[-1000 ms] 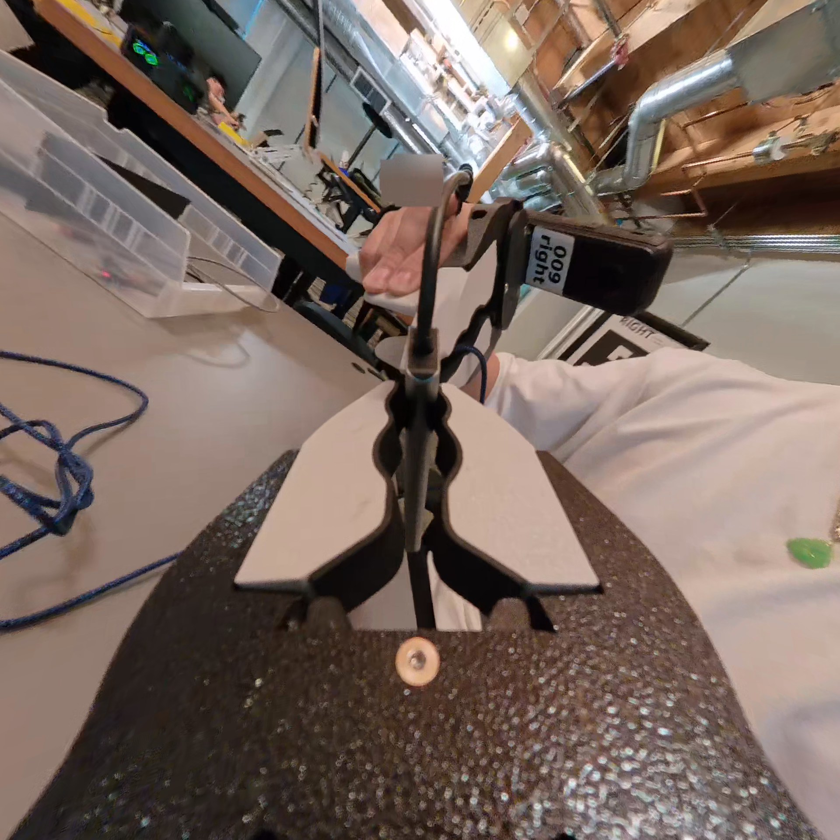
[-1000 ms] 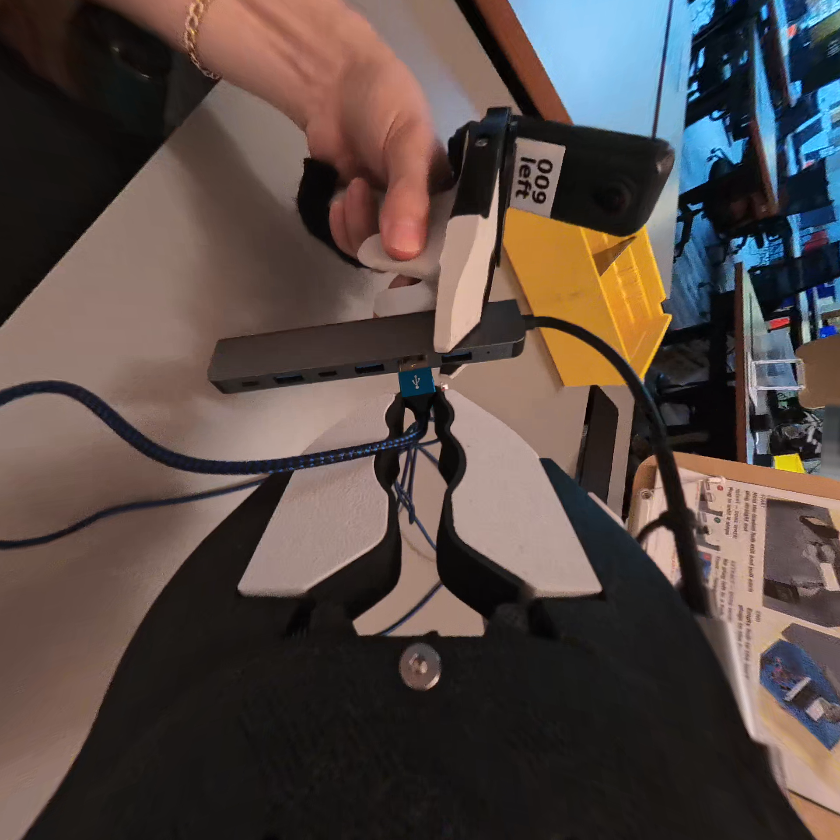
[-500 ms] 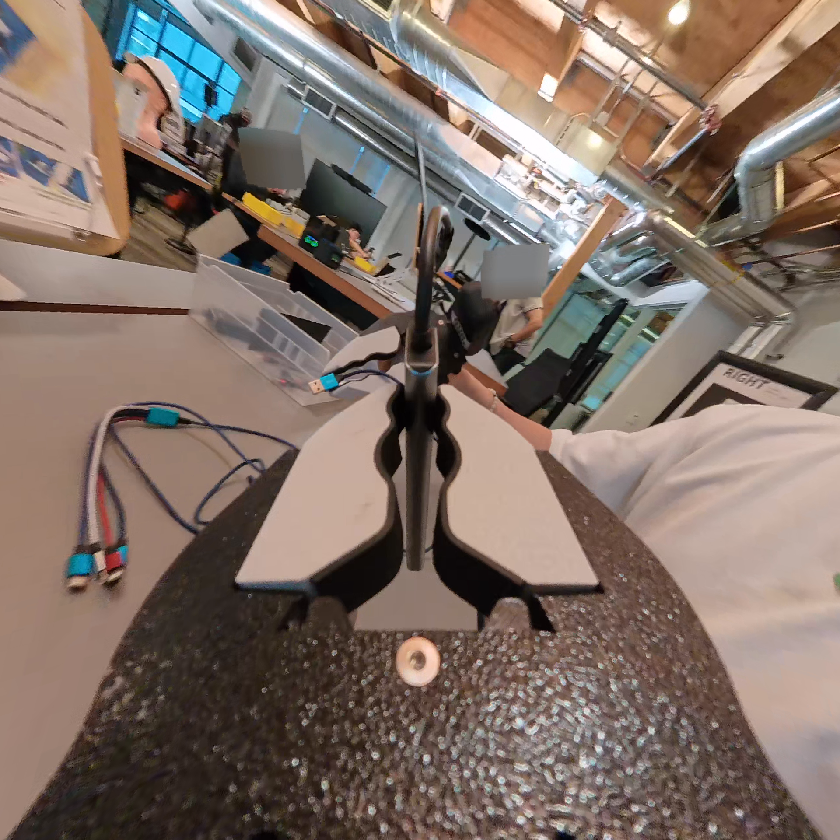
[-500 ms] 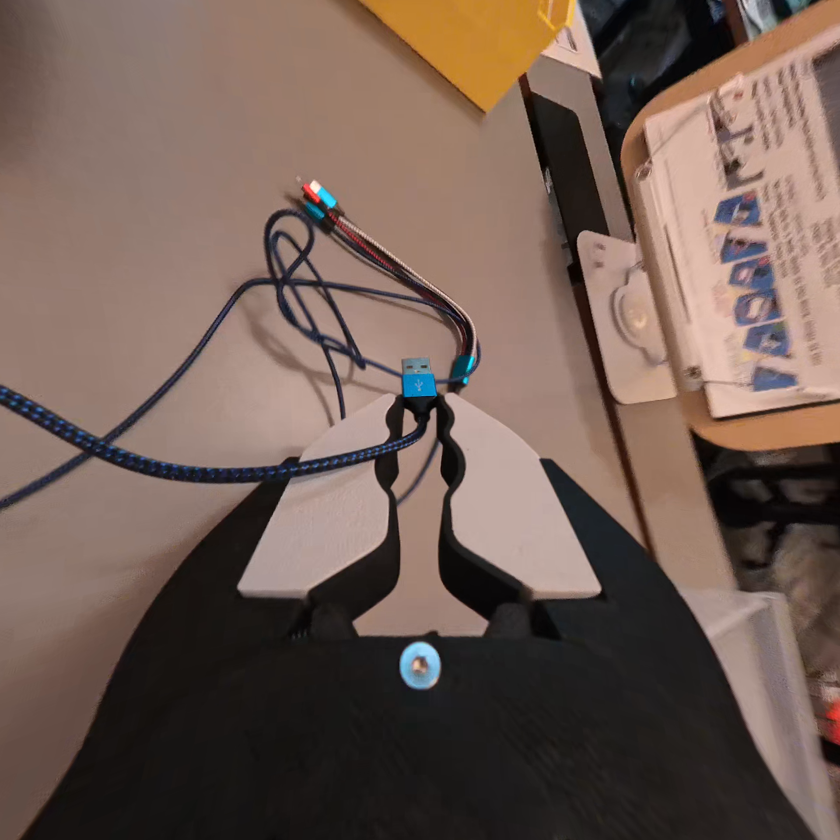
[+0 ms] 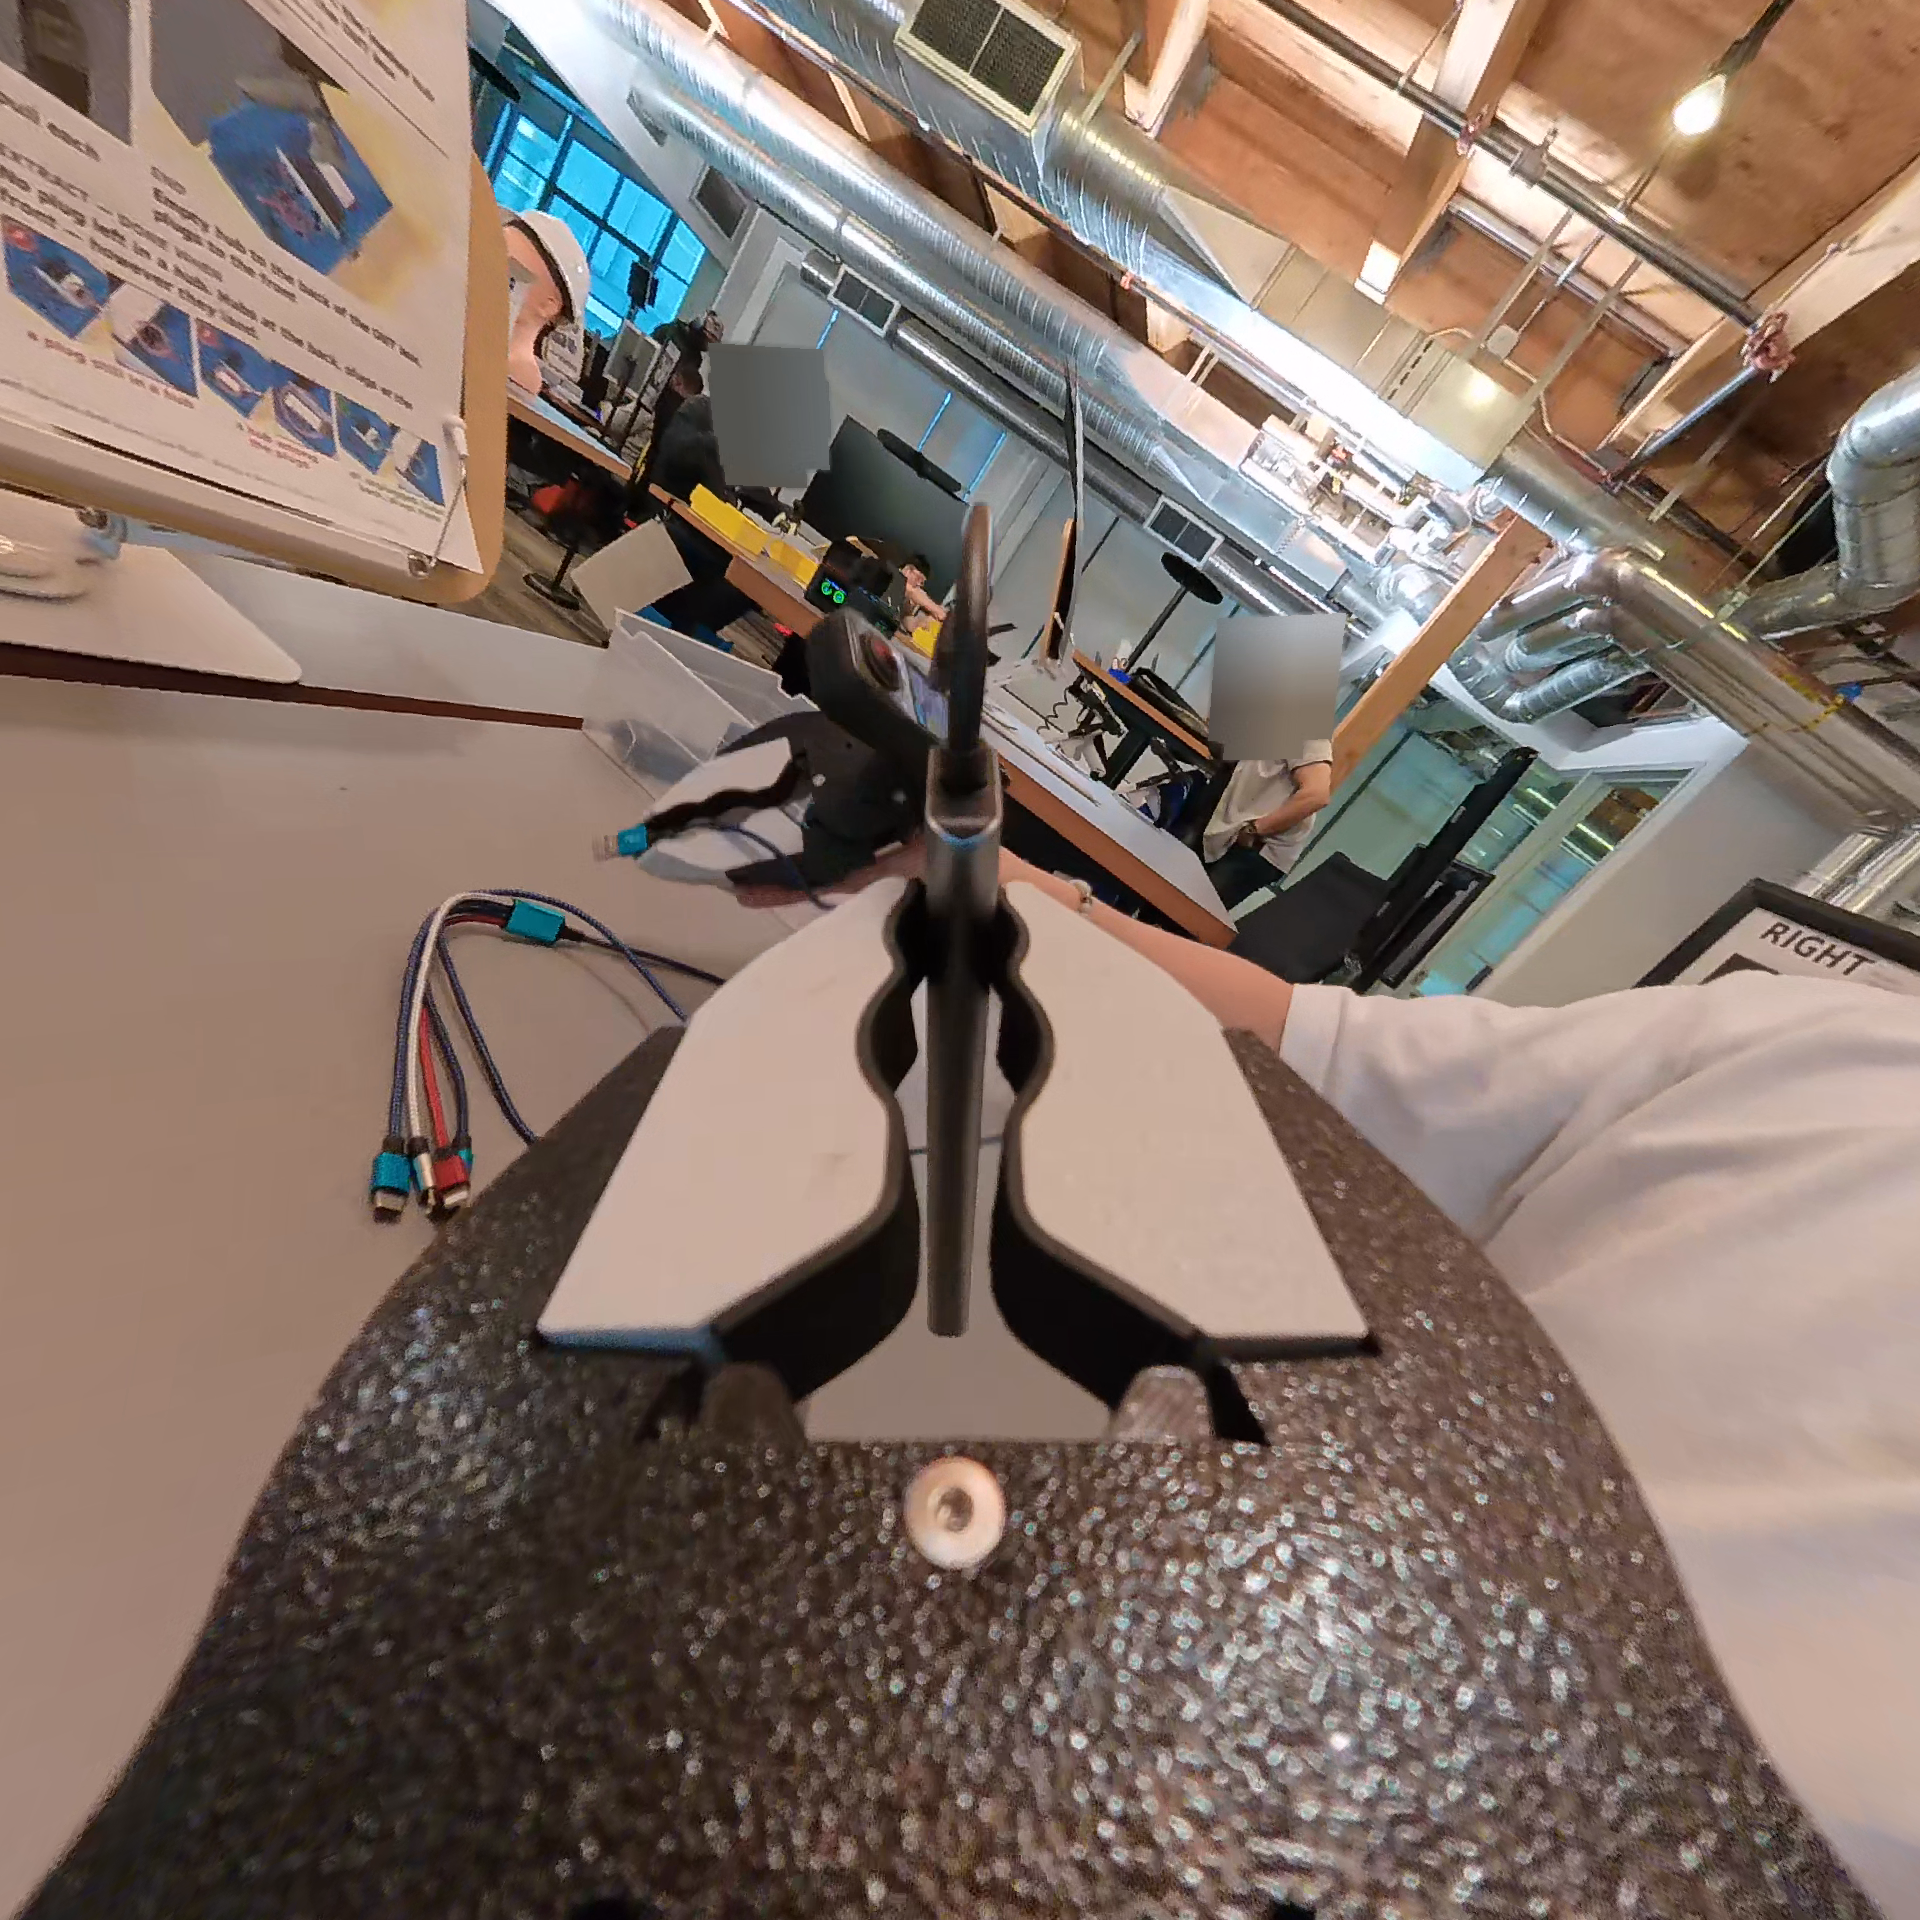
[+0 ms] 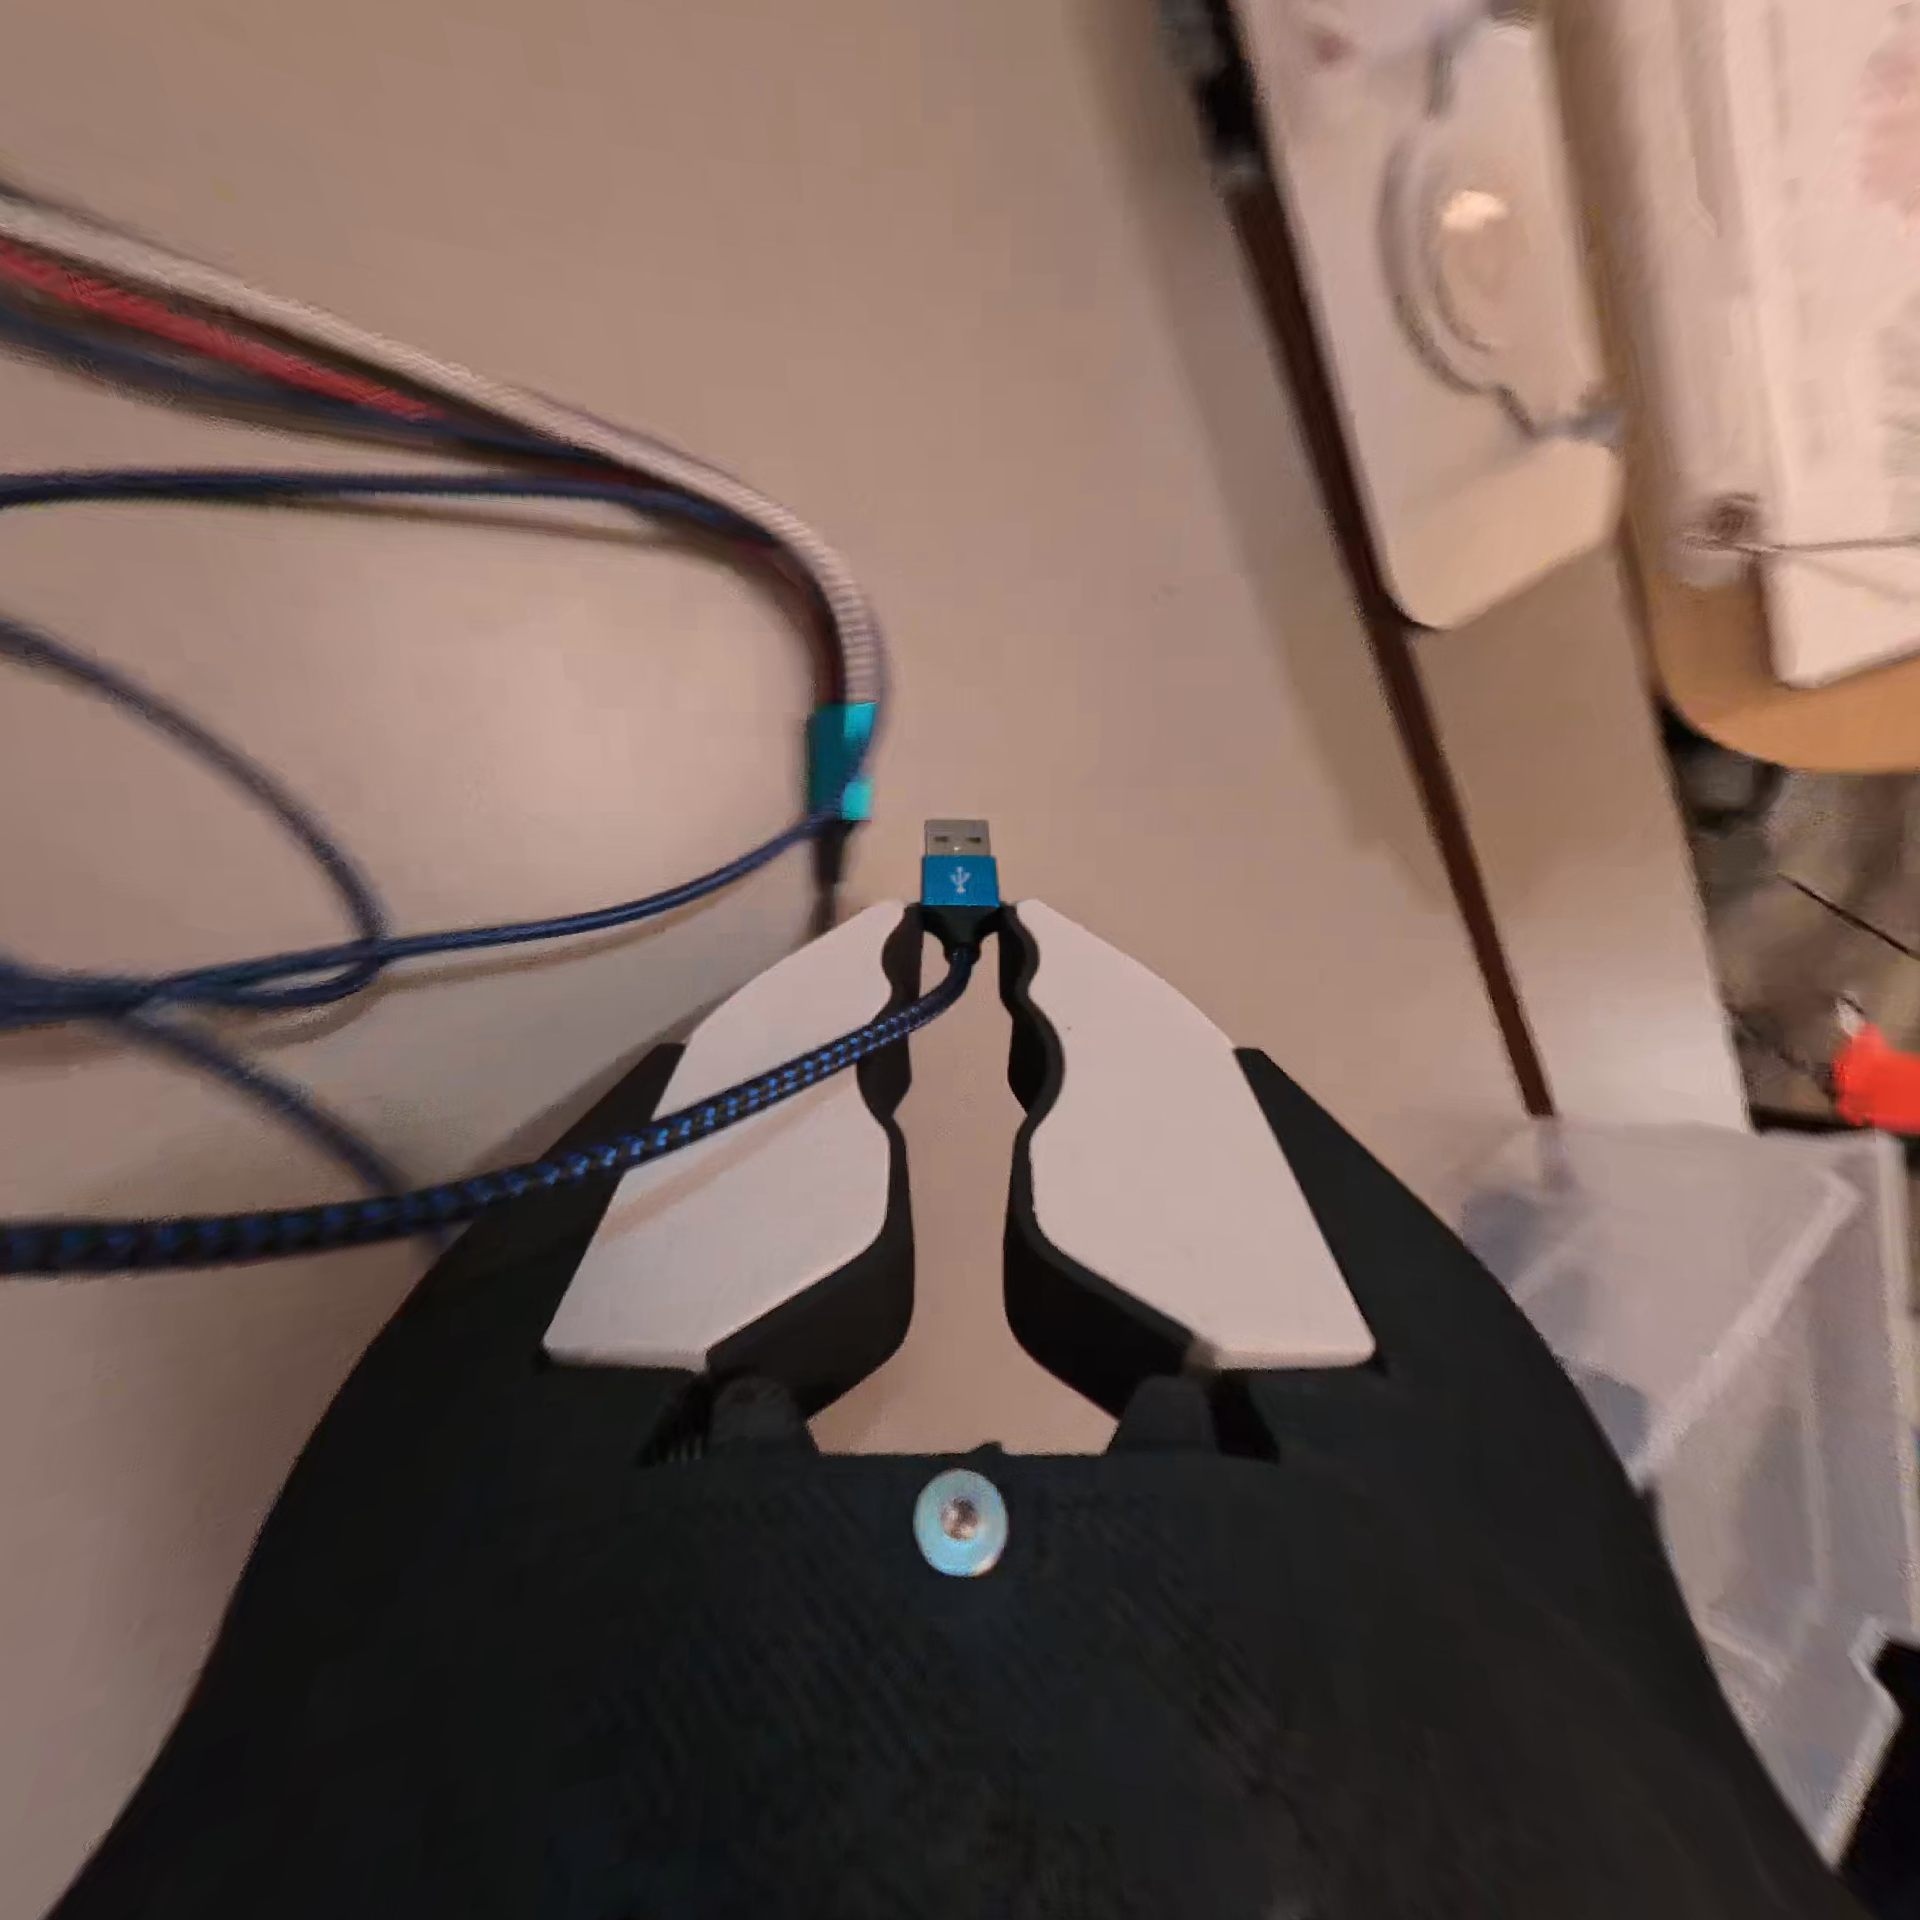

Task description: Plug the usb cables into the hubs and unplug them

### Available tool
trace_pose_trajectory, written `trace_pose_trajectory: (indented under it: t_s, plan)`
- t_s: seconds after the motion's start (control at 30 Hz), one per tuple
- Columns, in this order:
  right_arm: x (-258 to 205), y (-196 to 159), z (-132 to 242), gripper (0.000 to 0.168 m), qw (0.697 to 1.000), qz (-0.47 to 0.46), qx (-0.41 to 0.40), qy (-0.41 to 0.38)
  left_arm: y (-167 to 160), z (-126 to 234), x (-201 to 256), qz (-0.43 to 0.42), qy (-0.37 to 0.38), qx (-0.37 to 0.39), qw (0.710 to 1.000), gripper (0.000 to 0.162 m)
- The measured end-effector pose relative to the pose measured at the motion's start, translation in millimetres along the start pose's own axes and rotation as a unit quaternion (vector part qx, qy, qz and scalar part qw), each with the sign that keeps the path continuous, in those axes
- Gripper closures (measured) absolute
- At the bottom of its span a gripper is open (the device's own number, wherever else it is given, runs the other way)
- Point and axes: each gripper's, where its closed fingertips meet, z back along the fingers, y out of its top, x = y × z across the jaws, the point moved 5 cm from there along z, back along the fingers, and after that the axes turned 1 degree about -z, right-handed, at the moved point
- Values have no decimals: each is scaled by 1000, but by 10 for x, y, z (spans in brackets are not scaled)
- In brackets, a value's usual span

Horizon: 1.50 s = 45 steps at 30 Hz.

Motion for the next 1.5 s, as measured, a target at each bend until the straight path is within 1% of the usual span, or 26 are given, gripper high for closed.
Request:
trace_pose_trajectory:
  t_s: [0.07,0.13,0.17,0.23,0.3,0.33,0.4,0.43,0.47,0.5,0.53,0.6,0.63,0.7,0.73,0.77,0.8,0.87,0.93,1.03,1.1,1.17,1.27,1.3,1.4,1.5]
  plan:
    - [253,106,1,154,998,-18,-4,-54,21,37,-14,1,1,9,1000,153]
    - [598,228,-5,154,991,-16,-26,-132,31,58,-32,3,2,14,1000,152]
    - [729,314,-30,154,988,-19,-28,-151,32,62,-41,4,2,15,1000,152]
    - [799,468,-199,152,992,17,-44,-117,27,66,-49,7,2,17,1000,152]
    - [730,486,-408,131,988,126,-79,-38,22,79,-46,8,1,17,1000,152]
    - [712,458,-452,130,980,178,-93,-13,26,92,-41,7,1,19,1000,152]
    - [702,400,-454,114,961,258,-94,12,43,121,-36,4,0,23,1000,152]
    - [713,344,-434,110,954,282,-103,18,48,132,-36,2,-1,24,1000,152]
    - [744,280,-411,99,948,294,-119,18,50,139,-42,2,-2,25,1000,152]
    - [792,200,-377,92,945,292,-143,18,50,145,-53,3,-2,26,1000,152]
    - [859,108,-319,91,946,273,-173,19,48,149,-65,6,-3,27,1000,152]
    - [956,-3,-178,85,958,208,-196,30,42,158,-86,12,-7,31,999,152]
    - [910,1,-95,83,967,176,-176,57,40,163,-96,16,-9,34,999,152]
    - [606,136,88,69,978,111,-91,150,35,165,-113,21,-14,37,999,152]
    - [385,224,180,63,973,81,-49,209,32,161,-120,23,-16,37,999,152]
    - [166,287,251,64,964,61,-23,257,24,153,-125,24,-18,35,999,152]
    - [-18,315,280,64,957,61,-14,283,16,140,-124,25,-21,32,999,152]
    - [-263,321,220,64,962,73,-18,262,-7,105,-112,25,-28,23,999,152]
    - [-379,292,78,64,971,81,-39,221,-29,70,-86,21,-36,14,999,153]
    - [-236,219,-234,64,987,27,-81,139,-45,41,-40,13,-45,4,999,152]
    - [-317,189,-352,64,975,-33,-99,198,-44,45,-28,10,-46,1,999,152]
    - [-460,177,-408,61,957,-41,-98,270,-42,57,-22,10,-49,-1,999,152]
    - [-563,169,-384,40,948,-21,-100,300,-37,84,-19,9,-52,-3,999,152]
    - [-610,178,-326,37,943,-9,-98,319,-33,93,-18,8,-52,-2,999,152]
    - [-733,278,-129,45,930,4,-64,362,-23,121,-32,9,-53,3,999,153]
    - [-856,355,21,46,922,1,-61,382,-25,135,-64,15,-52,7,999,153]
